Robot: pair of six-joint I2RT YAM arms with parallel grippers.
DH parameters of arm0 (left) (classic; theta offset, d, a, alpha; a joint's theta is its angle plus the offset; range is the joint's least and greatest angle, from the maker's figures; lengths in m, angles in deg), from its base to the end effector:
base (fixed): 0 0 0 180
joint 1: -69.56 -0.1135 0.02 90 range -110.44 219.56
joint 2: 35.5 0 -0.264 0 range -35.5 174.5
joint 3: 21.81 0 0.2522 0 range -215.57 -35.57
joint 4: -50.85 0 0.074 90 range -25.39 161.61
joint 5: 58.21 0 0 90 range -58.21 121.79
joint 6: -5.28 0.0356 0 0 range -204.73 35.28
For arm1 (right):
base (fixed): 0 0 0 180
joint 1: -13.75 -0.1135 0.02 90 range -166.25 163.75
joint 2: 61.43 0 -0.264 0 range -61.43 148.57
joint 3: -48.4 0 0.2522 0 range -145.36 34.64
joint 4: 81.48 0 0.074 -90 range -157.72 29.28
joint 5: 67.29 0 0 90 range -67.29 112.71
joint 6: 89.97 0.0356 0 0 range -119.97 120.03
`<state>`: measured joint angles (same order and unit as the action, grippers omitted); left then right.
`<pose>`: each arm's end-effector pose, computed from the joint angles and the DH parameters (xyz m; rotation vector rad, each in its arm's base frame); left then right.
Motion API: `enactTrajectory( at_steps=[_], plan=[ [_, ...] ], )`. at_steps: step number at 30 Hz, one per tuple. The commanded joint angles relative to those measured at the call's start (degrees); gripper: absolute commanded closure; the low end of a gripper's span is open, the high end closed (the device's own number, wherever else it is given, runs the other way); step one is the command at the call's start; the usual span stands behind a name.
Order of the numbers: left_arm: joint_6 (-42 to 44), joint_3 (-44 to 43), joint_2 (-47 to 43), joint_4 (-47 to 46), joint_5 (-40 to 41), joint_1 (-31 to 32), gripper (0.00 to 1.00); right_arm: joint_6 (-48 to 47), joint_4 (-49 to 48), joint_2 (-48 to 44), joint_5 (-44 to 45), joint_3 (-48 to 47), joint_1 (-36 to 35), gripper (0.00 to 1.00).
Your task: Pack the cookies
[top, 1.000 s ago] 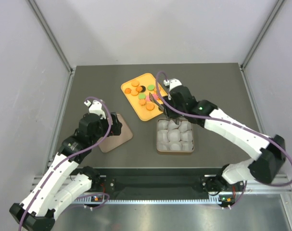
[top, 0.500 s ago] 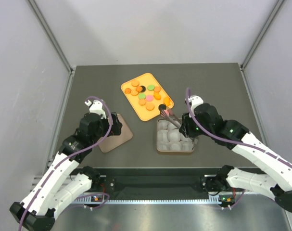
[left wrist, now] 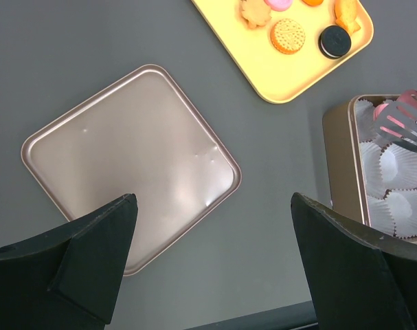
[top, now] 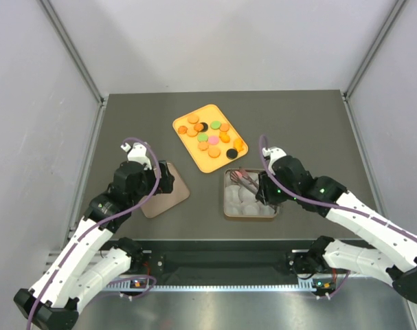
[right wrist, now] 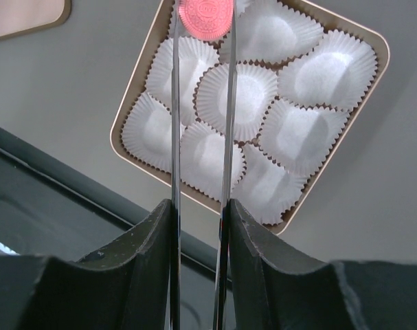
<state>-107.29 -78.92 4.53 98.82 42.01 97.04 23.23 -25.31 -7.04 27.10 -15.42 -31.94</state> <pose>0.1382 -0.0648 0.3014 -0.0166 2.1184 -0.3361 0.1348 0.1341 0.2897 -0.4389 2.3972 0.4695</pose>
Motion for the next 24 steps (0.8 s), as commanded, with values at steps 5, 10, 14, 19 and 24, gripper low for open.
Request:
enactTrajectory(
  at_steps=[5,10,14,19,24],
  plan=[
    [-0.3,0.4,-0.1,-1.0,0.9,0.0,0.02,1.3,-5.4,0.2,-0.6,0.6,-1.1,0.66],
    [-0.3,0.3,-0.1,-1.0,1.0,-0.1,0.02,2.1,-6.7,0.5,-0.7,1.7,-1.4,0.66],
    [-0.3,0.4,0.0,-1.1,0.9,0.0,0.02,2.3,-7.3,0.6,-0.4,2.1,-1.5,0.66],
    [-0.3,0.4,0.0,-1.0,0.9,0.0,0.02,2.7,-8.1,1.3,-0.1,2.3,-1.7,0.65],
    [-0.3,0.4,0.0,-1.1,1.0,0.0,0.02,2.9,-8.5,2.1,1.2,2.9,-1.9,0.63]
  ],
)
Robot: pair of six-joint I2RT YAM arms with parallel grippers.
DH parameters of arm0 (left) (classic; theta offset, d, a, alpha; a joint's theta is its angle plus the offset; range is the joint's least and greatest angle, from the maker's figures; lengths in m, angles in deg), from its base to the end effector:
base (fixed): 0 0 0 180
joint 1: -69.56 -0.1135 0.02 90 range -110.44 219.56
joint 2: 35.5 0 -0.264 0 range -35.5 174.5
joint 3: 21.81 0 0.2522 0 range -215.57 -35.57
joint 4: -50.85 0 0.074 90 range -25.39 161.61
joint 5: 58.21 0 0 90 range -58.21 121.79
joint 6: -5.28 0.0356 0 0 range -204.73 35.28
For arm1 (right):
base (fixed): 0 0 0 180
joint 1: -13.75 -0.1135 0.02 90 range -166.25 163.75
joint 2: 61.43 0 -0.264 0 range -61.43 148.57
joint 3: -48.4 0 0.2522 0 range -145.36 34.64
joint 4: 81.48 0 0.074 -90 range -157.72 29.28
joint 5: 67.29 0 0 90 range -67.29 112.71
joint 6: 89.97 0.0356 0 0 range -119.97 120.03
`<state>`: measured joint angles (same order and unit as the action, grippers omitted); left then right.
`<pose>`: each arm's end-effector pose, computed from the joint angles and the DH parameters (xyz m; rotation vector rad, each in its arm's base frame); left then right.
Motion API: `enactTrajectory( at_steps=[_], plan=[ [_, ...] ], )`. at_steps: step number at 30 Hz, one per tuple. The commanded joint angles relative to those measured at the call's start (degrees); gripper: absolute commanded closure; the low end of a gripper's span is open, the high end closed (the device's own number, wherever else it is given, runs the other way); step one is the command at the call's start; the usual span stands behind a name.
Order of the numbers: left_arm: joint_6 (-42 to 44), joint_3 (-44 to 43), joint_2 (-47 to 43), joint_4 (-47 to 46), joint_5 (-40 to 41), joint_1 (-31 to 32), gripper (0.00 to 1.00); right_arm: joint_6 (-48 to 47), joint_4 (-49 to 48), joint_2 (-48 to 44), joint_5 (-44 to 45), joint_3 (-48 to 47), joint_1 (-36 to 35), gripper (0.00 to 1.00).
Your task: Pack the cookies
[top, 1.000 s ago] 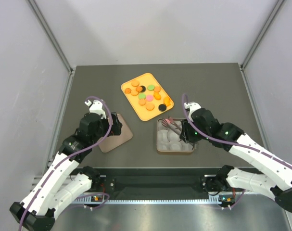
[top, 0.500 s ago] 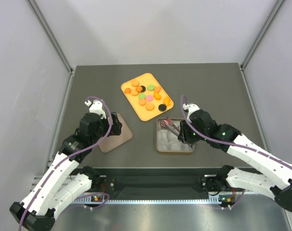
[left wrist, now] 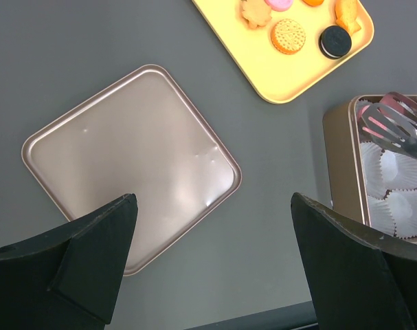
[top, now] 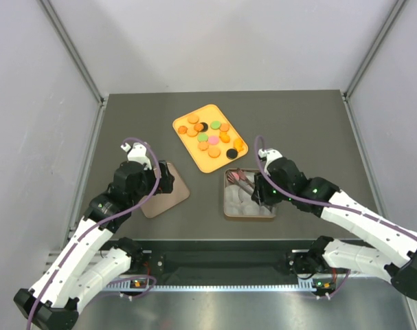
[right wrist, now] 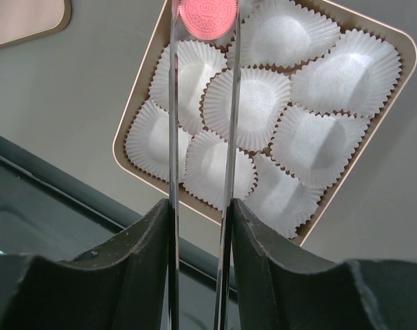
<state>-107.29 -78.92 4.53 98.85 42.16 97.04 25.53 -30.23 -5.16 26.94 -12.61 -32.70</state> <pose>0.1382 -0.0647 0.3014 -0.0181 2.1183 -0.3332 0.1398 0.1432 0.2745 -0.4083 2.4058 0.4988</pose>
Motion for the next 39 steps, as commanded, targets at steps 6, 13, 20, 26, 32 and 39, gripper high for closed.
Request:
enactTrajectory(
  at_steps=[6,13,20,26,32,39],
  plan=[
    [-0.3,0.4,0.0,-1.1,0.8,0.0,0.02,1.1,-4.2,0.2,2.4,0.6,-1.4,0.62],
    [-0.3,0.4,0.0,-1.0,0.8,0.0,0.02,1.4,-4.9,0.9,3.1,1.4,-1.5,0.61],
    [-0.3,0.4,0.0,-1.0,0.7,0.0,0.02,1.7,-4.9,1.0,3.2,1.1,-1.8,0.56],
    [-0.3,0.4,0.0,-1.0,0.7,0.1,0.02,1.6,-4.2,0.9,3.2,0.2,-2.0,0.54],
    [-0.3,0.5,0.0,-1.0,0.7,0.1,0.02,0.6,0.1,-1.7,3.5,-2.5,-2.1,0.54],
    [-0.3,0.4,0.1,-1.0,0.7,0.1,0.02,-0.7,6.4,-5.9,0.9,-9.0,-2.0,0.54]
  ],
)
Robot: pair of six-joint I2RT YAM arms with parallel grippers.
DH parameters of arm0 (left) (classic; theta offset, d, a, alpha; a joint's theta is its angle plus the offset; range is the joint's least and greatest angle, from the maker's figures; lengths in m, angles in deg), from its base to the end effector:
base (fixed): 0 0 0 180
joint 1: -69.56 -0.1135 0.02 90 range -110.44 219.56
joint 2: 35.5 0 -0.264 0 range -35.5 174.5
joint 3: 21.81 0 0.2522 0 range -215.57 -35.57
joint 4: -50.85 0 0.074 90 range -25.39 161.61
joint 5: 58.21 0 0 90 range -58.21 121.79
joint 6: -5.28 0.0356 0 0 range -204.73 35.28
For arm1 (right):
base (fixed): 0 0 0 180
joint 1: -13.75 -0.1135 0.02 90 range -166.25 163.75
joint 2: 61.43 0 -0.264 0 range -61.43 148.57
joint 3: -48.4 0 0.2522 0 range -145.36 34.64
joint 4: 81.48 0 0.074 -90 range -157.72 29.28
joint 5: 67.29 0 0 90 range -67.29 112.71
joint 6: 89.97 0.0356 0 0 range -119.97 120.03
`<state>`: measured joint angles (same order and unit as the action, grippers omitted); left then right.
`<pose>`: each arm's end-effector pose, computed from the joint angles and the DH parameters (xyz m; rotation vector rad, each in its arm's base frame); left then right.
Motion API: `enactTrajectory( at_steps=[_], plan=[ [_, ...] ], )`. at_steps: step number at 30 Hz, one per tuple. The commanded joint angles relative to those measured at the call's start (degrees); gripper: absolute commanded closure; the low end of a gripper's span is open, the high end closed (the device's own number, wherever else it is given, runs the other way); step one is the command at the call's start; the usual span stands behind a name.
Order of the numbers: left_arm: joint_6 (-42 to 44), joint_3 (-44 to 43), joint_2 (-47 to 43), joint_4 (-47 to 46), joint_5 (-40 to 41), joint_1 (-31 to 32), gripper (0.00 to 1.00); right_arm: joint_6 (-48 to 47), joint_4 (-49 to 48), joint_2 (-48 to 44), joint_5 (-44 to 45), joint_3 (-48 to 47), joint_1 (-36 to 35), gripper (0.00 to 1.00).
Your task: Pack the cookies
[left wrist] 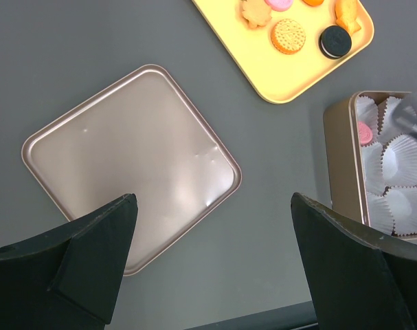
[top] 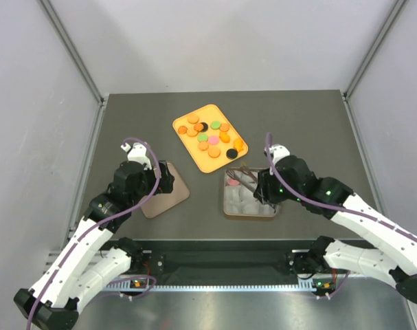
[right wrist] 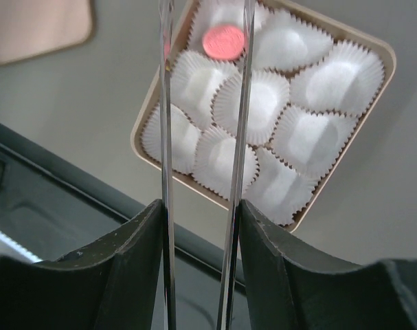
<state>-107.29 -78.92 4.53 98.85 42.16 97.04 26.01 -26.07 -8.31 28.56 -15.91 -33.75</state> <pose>0.1382 -0.0647 0.3014 -0.0181 2.1183 -0.3332 0.1293 0.1357 0.2973 -0.3964 2.3629 0.5069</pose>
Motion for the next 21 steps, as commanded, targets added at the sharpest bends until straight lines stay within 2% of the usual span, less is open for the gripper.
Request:
enactTrajectory(
  at_steps=[1,5,12,21],
  plan=[
    [-0.3,0.5,0.0,-1.0,0.7,0.1,0.02,-1.4,2.5,-2.9,-0.8,-6.5,-1.0,0.54],
    [-0.3,0.4,0.4,-1.1,0.6,0.1,0.02,-3.3,2.8,-0.7,1.3,-11.8,-0.9,0.53],
    [-0.5,0.4,0.0,-0.9,1.2,0.1,0.02,-9.4,-1.9,15.9,2.3,-19.6,-0.4,0.53],
    [-0.5,0.4,0.1,-0.8,1.4,0.1,0.02,-12.4,-5.4,33.1,4.3,-27.5,0.8,0.54]
  ],
)
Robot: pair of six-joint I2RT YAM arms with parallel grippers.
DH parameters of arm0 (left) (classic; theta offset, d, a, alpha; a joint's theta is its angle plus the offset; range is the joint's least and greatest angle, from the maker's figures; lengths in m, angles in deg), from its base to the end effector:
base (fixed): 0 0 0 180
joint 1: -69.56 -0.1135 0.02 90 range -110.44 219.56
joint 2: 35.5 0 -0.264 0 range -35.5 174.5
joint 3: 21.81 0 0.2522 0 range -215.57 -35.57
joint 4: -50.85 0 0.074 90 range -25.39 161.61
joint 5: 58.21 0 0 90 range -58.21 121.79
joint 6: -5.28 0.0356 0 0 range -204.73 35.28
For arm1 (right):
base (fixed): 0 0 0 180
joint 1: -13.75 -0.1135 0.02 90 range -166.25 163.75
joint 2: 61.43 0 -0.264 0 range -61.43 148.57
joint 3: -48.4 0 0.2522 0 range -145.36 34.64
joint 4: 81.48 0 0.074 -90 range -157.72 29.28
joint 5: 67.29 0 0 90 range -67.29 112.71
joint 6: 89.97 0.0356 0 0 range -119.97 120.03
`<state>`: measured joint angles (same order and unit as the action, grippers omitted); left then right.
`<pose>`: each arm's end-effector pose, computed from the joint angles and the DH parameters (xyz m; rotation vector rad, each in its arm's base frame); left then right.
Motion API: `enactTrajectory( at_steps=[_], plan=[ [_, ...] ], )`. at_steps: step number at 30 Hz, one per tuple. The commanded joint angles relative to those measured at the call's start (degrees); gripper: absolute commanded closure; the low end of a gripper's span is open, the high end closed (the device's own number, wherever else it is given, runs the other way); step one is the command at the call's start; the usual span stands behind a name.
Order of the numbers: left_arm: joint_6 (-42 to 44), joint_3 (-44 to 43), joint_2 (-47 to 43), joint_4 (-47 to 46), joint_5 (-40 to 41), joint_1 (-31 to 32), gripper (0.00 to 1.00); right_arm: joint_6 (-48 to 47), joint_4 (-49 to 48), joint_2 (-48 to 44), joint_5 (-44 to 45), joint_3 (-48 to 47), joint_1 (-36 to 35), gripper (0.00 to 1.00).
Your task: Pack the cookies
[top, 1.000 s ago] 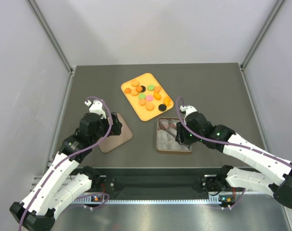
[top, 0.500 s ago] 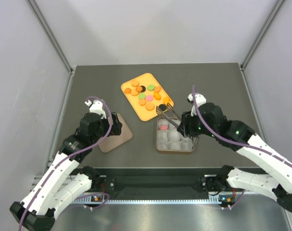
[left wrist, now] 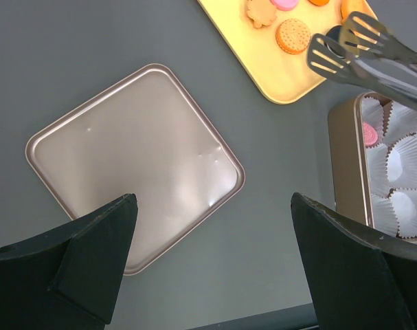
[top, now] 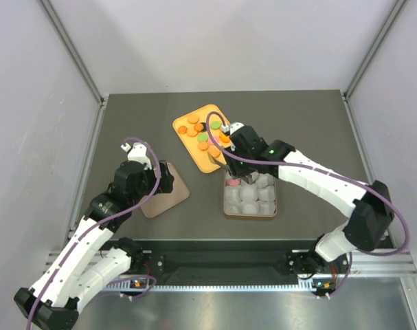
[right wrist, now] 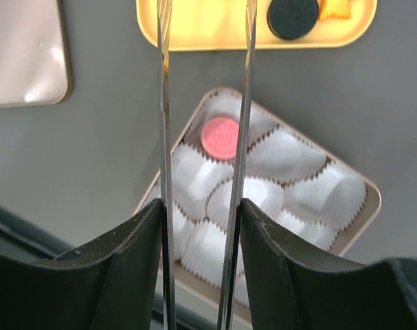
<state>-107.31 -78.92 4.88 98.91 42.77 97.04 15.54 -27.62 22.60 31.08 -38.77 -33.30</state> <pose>0.1393 -0.0648 0.3005 -0.0240 2.1227 -0.3195 0.2174 0.2259 0.3053 -0.6083 2.3909 0.3027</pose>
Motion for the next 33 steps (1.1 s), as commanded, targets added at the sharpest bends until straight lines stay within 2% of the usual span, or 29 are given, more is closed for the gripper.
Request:
enactTrajectory(
  at_steps=[1,15,27,33],
  plan=[
    [-0.4,0.4,-0.3,-0.9,0.8,0.1,0.02,-2.1,-4.2,3.1,1.7,-4.9,0.6,0.54],
    [-0.5,0.4,-0.2,-0.9,0.8,0.1,0.02,-1.9,-7.5,11.9,1.3,-7.3,2.5,0.53],
    [-0.5,0.4,-0.2,-1.0,0.9,0.2,0.02,-1.3,-8.9,14.0,-0.9,-6.8,4.4,0.54],
    [-0.5,0.4,-0.4,-0.9,1.0,0.1,0.02,-1.3,-9.0,14.8,-2.4,-7.5,4.9,0.62]
  ],
)
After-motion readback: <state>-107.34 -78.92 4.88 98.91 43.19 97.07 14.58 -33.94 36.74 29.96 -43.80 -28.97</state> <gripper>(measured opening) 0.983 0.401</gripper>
